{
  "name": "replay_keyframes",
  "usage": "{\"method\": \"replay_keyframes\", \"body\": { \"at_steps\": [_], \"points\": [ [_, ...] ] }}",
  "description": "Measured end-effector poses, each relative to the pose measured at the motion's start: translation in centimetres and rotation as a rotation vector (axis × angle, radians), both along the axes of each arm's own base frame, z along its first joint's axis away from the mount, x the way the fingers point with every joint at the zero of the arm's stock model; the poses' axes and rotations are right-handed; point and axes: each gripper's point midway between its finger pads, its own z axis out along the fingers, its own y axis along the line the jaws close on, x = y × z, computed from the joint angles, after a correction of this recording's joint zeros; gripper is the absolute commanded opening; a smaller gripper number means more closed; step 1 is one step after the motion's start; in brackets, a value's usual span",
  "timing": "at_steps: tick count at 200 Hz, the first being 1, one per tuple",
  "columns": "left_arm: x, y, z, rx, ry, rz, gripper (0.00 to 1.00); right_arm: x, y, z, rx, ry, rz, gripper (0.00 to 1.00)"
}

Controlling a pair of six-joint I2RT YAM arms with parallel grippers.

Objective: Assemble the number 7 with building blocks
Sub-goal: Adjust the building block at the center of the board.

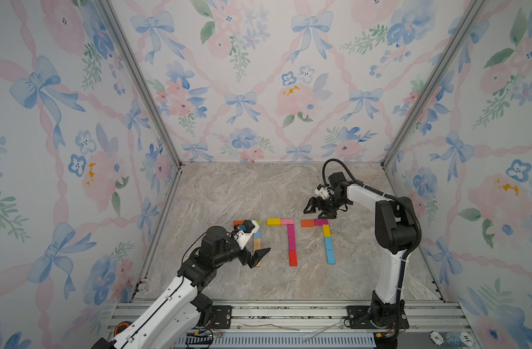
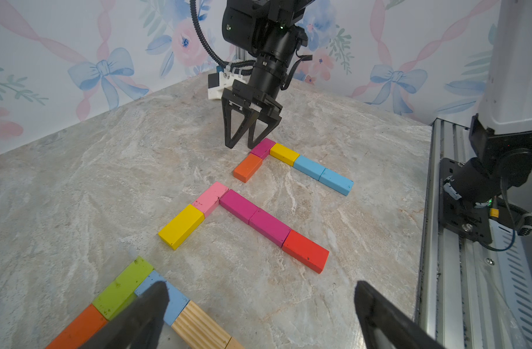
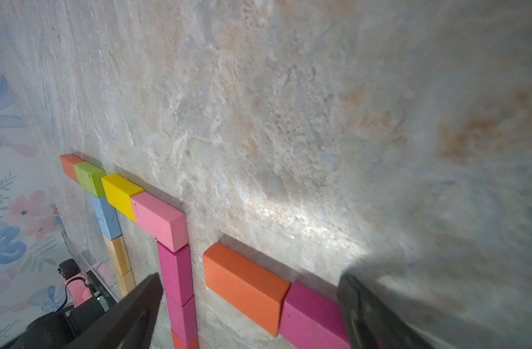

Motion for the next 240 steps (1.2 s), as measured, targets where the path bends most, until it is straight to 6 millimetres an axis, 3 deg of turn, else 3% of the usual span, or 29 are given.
{"method": "replay_keyframes", "body": {
  "at_steps": [108, 143, 167, 196, 219, 240],
  "points": [
    [0.0, 0.0, 0.0, 0.003, -0.002, 0.002, 0.98, -0.2, 0.2, 0.2, 0.009, -0.001, -0.002, 0.96],
    [0.3, 0.3, 0.1, 0.008, -0.013, 0.029, 0.98, 0.9, 0.5, 1.6, 0.022, -0.049, -0.017, 0.96],
    [0.9, 1.1, 0.9, -0.009, -0.031, 0.089, 0.98, 2.8, 0.8, 6.3, 0.055, -0.173, -0.029, 0.96],
    [3.1, 3.3, 2.4, -0.048, -0.001, 0.244, 0.98, 4.5, 0.3, 16.8, 0.123, -0.43, -0.059, 0.96],
    [5.7, 5.6, 5.1, -0.077, 0.034, 0.401, 0.98, 4.2, -2.2, 25.2, 0.161, -0.643, -0.121, 0.98],
    [7.9, 7.9, 7.6, -0.097, 0.034, 0.557, 0.98, 2.7, -5.8, 30.4, 0.161, -0.802, -0.203, 1.0]
  ]
}}
